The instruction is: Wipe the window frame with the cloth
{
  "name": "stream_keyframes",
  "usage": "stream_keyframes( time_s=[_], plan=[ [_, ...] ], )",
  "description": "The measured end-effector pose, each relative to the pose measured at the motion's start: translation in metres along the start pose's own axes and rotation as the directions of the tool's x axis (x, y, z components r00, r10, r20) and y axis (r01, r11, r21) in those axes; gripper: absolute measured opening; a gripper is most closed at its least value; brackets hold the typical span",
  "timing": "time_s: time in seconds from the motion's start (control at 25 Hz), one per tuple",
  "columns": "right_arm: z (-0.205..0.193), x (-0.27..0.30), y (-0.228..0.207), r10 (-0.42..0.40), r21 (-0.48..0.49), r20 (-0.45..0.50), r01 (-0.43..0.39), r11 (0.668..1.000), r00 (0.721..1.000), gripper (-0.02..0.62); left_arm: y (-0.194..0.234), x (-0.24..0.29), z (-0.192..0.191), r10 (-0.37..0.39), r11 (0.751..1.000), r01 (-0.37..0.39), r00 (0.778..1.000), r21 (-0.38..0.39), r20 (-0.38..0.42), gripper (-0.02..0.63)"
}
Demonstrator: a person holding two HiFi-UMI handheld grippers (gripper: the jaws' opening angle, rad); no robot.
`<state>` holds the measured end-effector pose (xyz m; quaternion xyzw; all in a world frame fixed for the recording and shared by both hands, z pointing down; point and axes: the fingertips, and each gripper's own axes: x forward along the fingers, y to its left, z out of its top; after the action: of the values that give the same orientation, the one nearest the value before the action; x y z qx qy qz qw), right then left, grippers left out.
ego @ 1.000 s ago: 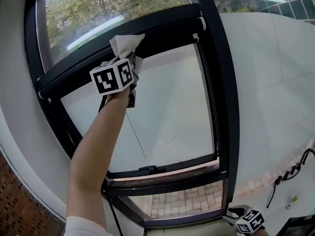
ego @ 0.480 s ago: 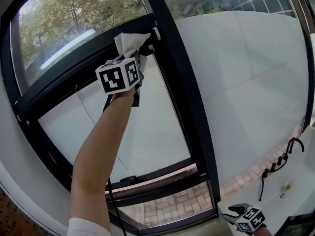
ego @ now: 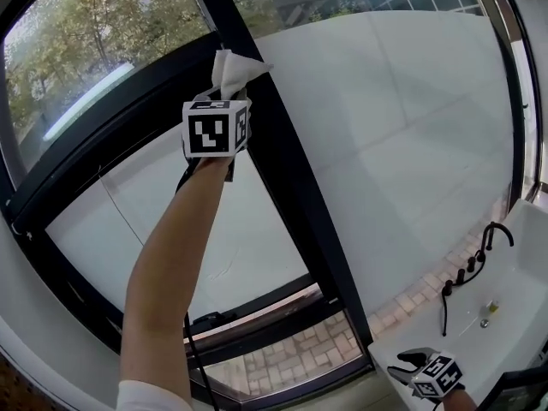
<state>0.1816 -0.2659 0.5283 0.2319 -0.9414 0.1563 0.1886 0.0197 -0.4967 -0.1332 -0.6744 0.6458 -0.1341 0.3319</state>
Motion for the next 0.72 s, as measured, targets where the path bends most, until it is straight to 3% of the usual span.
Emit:
stream_keyframes(
  time_s=[0.36,0.72],
  plan=[
    [-0.003,0.004,0.006,0.03,-0.009,-0.011,-0.03,1.0,0.999,0.163,-0.047,-0.003,-0.043,-0.085,0.984,0.101,0.99,0.147,-0.111,0.094],
    [-0.006,0.014,0.021,0.07,-0.03,-0.038,-0.071,0.997,0.997,0.163,-0.11,-0.022,-0.122,-0.17,0.97,0.197,0.969,0.145,-0.18,0.094]
  ],
)
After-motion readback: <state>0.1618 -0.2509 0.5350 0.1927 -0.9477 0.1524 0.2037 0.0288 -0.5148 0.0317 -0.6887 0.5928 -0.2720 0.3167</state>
